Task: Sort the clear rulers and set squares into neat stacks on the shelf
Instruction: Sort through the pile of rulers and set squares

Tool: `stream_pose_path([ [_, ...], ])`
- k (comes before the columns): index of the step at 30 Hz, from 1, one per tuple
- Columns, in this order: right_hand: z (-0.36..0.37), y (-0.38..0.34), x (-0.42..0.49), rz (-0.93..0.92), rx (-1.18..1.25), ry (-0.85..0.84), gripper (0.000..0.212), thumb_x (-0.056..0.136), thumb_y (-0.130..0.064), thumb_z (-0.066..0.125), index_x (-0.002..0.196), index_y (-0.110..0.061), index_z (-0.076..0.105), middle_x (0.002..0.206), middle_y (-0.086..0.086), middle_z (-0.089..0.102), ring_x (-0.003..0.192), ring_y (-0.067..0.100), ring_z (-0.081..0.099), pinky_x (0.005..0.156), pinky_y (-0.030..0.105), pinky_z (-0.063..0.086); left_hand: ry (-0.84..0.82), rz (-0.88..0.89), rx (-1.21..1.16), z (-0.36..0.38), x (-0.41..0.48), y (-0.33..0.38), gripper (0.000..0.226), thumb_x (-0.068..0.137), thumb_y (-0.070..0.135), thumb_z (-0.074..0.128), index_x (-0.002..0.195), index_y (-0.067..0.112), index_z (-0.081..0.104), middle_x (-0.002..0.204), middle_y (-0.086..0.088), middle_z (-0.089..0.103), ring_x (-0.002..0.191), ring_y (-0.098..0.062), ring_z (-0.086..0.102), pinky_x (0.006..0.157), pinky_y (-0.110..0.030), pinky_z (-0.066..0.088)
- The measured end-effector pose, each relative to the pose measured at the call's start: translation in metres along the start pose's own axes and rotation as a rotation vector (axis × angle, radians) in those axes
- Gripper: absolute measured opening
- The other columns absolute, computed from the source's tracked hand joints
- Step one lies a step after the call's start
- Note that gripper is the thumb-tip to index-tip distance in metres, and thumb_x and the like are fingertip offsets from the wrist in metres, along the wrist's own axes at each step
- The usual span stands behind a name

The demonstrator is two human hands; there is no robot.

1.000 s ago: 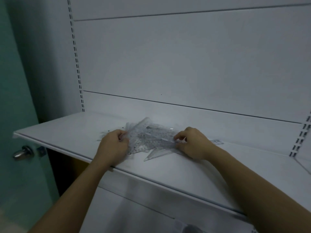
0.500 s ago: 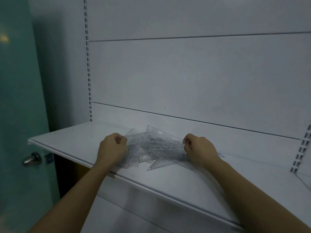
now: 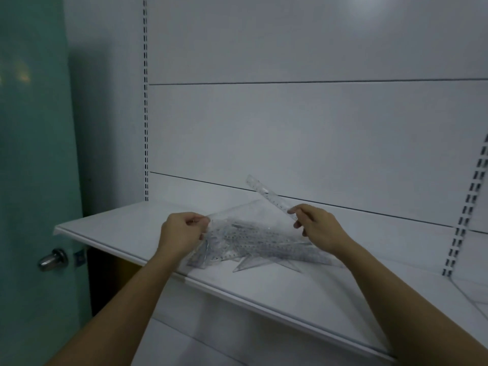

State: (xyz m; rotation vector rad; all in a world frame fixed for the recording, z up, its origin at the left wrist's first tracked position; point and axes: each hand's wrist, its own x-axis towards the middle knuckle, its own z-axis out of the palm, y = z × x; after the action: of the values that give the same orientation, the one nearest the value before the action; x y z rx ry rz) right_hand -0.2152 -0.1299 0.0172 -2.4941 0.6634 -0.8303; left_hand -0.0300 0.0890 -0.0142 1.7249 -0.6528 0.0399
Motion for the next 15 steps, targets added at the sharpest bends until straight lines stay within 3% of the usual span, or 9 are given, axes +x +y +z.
stream_pose_path([
  [2,-0.012,0.002,-0.004,-0.004,-0.001,0.017,0.030,0.103,-0.032,0.036,0.110,-0.027,0.065,0.089,-0.006,0.067,0.076,0.019,0.062,0.072,0.031,0.048,-0.047,-0.023,-0.109,-0.002,0.000,0.007,0.011,0.087,0.022,0.068,0.088,0.013,0.074,0.079,-0.004,0.073,0.062,-0.013,0.065,0.051,-0.014,0.043],
  [5,-0.033,0.009,-0.016,0.003,-0.070,0.048,0.030,0.101,-0.035,0.041,0.111,-0.020,0.066,0.101,0.000,0.067,0.088,0.019,0.059,0.079,0.034,0.043,-0.139,-0.037,-0.211,0.005,-0.003,0.019,0.008,0.087,0.018,0.067,0.085,0.014,0.072,0.079,-0.007,0.074,0.064,-0.016,0.064,0.059,-0.025,0.045],
  [7,-0.050,0.019,-0.025,-0.002,-0.133,0.072,0.029,0.098,-0.034,0.048,0.120,-0.023,0.064,0.107,-0.001,0.061,0.093,0.015,0.055,0.079,0.028,0.038,-0.192,-0.048,-0.234,0.017,-0.005,0.027,0.009,0.087,0.018,0.067,0.086,0.012,0.072,0.079,-0.007,0.073,0.065,-0.015,0.063,0.062,-0.028,0.046],
  [11,-0.086,0.045,-0.048,0.025,-0.220,0.122,0.032,0.089,-0.030,0.065,0.121,-0.027,0.061,0.104,-0.005,0.059,0.081,0.007,0.053,0.072,0.022,0.036,-0.287,-0.078,-0.312,0.054,-0.006,0.040,0.012,0.086,0.017,0.069,0.088,0.006,0.073,0.072,-0.005,0.071,0.062,-0.014,0.060,0.057,-0.024,0.044],
  [15,-0.127,0.075,-0.084,0.117,-0.269,0.142,0.035,0.085,-0.025,0.071,0.118,-0.028,0.061,0.100,-0.009,0.058,0.083,0.003,0.053,0.073,0.021,0.039,-0.436,-0.091,-0.355,0.099,-0.008,0.061,0.013,0.085,0.016,0.068,0.089,0.004,0.073,0.077,-0.011,0.070,0.063,-0.015,0.057,0.058,-0.024,0.044],
])
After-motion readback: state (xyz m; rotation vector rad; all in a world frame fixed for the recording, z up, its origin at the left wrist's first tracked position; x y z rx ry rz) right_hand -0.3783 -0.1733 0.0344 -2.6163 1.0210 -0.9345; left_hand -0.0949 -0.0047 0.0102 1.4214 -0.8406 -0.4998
